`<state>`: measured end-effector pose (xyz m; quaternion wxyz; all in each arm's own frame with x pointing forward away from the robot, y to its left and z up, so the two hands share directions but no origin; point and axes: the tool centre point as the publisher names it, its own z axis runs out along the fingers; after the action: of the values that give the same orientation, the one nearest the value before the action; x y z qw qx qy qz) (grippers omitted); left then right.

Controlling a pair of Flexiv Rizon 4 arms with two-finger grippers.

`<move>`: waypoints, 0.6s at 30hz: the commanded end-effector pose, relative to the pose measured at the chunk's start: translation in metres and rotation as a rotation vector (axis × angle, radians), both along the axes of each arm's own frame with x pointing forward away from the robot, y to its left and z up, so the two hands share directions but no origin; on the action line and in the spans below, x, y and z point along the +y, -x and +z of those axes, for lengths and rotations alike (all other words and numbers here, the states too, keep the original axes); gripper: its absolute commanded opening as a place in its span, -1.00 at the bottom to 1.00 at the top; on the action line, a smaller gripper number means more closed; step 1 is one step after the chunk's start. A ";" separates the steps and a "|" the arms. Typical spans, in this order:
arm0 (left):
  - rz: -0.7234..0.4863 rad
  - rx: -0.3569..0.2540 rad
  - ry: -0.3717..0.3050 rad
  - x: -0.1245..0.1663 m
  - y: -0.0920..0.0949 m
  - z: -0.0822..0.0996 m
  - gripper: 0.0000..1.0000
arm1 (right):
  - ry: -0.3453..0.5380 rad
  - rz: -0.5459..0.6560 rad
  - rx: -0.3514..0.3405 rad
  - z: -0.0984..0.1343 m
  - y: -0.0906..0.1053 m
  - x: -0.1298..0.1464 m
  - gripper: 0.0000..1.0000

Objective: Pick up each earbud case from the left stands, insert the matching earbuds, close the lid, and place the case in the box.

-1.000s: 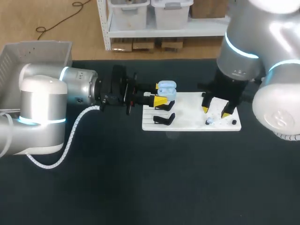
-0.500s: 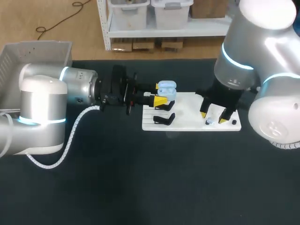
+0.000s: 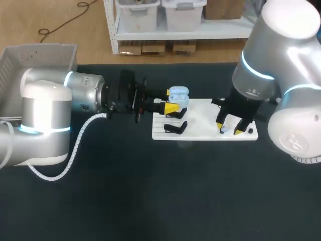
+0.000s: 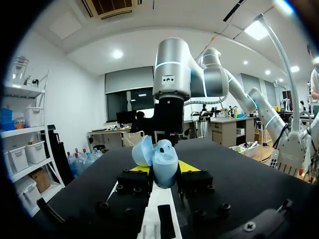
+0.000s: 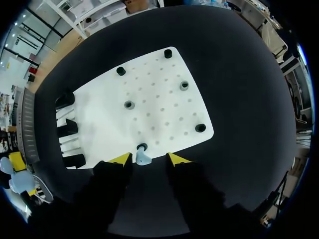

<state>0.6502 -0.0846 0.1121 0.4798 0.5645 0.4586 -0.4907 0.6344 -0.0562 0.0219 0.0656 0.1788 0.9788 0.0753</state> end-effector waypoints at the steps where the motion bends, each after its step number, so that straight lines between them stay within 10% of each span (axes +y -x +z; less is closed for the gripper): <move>1: 0.001 -0.001 0.001 0.000 0.000 -0.001 -1.00 | -0.004 0.003 -0.001 -0.003 -0.001 0.001 -0.18; 18: 0.001 -0.001 0.001 0.000 0.000 -0.001 -1.00 | -0.011 0.007 0.008 -0.007 -0.005 0.004 -0.47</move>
<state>0.6502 -0.0846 0.1121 0.4798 0.5645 0.4586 -0.4907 0.6384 -0.0519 0.0157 0.0616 0.1761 0.9791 0.0807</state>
